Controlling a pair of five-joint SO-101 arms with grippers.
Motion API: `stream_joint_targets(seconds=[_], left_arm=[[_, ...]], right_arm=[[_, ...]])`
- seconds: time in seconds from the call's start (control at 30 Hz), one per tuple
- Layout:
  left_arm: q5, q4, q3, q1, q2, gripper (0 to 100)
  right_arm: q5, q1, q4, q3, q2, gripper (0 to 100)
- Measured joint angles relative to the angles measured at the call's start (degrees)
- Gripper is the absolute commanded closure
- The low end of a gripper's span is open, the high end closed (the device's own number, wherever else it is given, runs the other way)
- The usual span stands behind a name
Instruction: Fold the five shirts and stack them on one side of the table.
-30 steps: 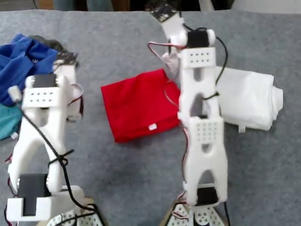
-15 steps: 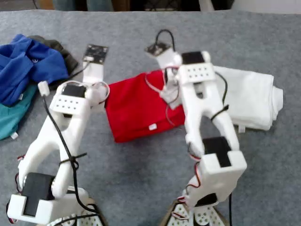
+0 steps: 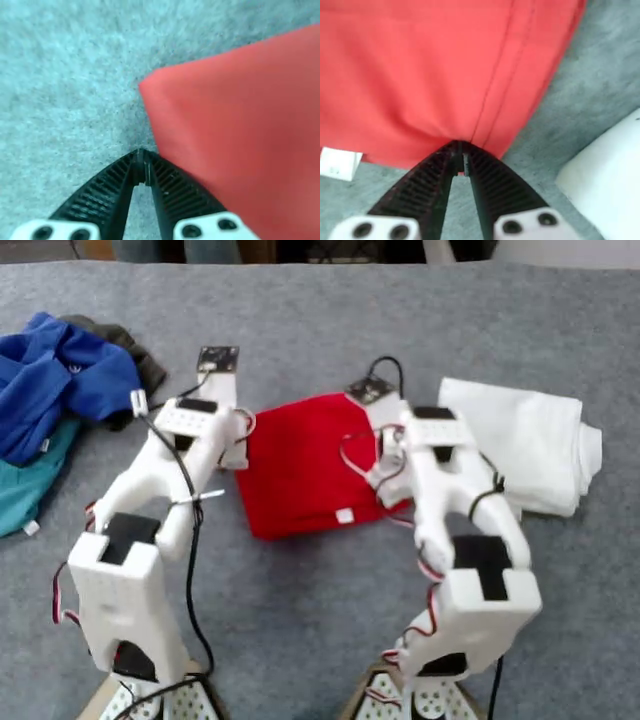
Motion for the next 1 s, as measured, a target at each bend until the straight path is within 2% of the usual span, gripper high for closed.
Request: stream_joint_targets(seconds=[0.17,0.37,0.6,0.77,0.9,1.0], left_arm=[[-0.09,1.23,-0.7,-0.09,0.09,97],[-4.04,5.71,-0.7,0.0,-4.31,97],[-5.27,10.46,-0.7,0.0,-12.22,97],[-9.23,16.44,-0.62,0.0,-19.08,97],[-12.92,17.76,5.1,0.0,-26.73,97],[-15.3,17.49,12.48,0.0,-32.18,97]], right_arm=[[0.53,0.26,-0.26,0.26,-1.23,98.5],[0.79,0.7,8.09,-4.4,-6.86,98.4],[0.88,0.7,12.75,-6.51,-11.96,98.4],[0.88,0.7,21.27,-6.51,-16.09,98.3],[0.88,0.7,28.57,-6.51,-20.13,98.3],[0.44,0.7,30.07,-6.24,-21.45,98.2]])
